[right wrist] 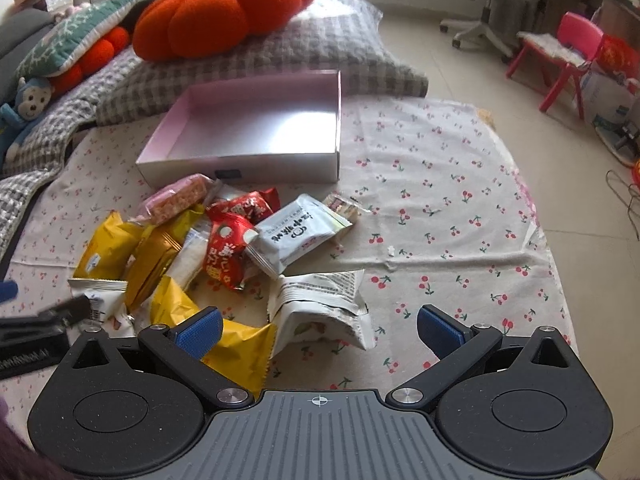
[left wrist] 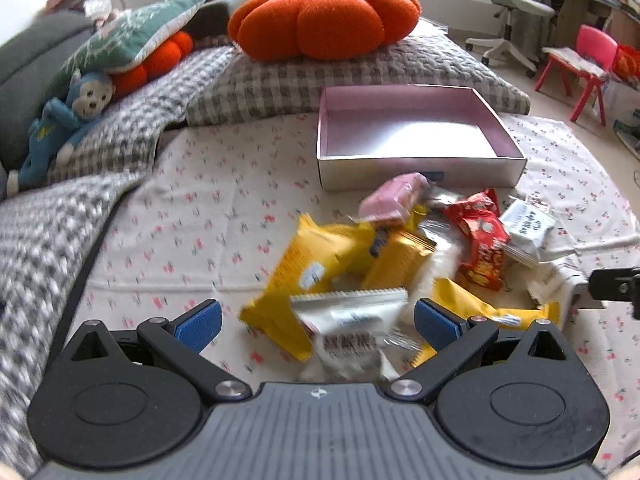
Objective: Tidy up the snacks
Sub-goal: 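Grasp the pink bar with the left tool while the right tool grasps the white packet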
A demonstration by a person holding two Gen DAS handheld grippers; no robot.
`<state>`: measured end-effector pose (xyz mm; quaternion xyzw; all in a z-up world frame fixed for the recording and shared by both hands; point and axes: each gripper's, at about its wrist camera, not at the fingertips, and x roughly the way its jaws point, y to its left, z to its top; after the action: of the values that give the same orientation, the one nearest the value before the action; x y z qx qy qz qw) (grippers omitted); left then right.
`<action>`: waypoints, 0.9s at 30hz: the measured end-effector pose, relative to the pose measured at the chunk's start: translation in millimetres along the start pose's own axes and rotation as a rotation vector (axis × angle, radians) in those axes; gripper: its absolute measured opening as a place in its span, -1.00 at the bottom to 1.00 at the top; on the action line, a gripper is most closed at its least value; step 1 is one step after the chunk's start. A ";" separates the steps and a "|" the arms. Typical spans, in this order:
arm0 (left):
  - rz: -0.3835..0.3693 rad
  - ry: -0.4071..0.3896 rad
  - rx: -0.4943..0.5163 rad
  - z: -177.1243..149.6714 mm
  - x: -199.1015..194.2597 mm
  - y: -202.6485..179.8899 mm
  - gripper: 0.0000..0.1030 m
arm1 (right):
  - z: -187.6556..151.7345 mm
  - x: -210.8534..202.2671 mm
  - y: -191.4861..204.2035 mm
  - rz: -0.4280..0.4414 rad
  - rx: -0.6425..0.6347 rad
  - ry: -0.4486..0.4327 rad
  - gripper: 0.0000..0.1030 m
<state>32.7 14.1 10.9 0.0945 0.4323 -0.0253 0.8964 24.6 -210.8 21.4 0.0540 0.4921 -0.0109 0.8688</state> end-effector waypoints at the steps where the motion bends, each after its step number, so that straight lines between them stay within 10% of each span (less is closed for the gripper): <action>1: -0.006 0.006 0.012 2.8 2.8 2.0 0.99 | 3.4 3.2 -1.7 0.010 -0.011 0.017 1.00; 11: -0.184 0.040 0.047 31.9 33.3 16.9 0.98 | 33.6 39.0 -8.0 0.101 -0.141 0.118 1.00; 27: -0.482 -0.005 -0.050 59.0 90.4 25.9 0.60 | 45.1 89.2 -19.4 0.281 -0.332 -0.009 0.96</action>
<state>137.9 31.6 -19.9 -0.0336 0.4407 -0.2278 0.8676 107.7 -231.8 -33.6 -0.0219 0.4707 0.1913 0.8610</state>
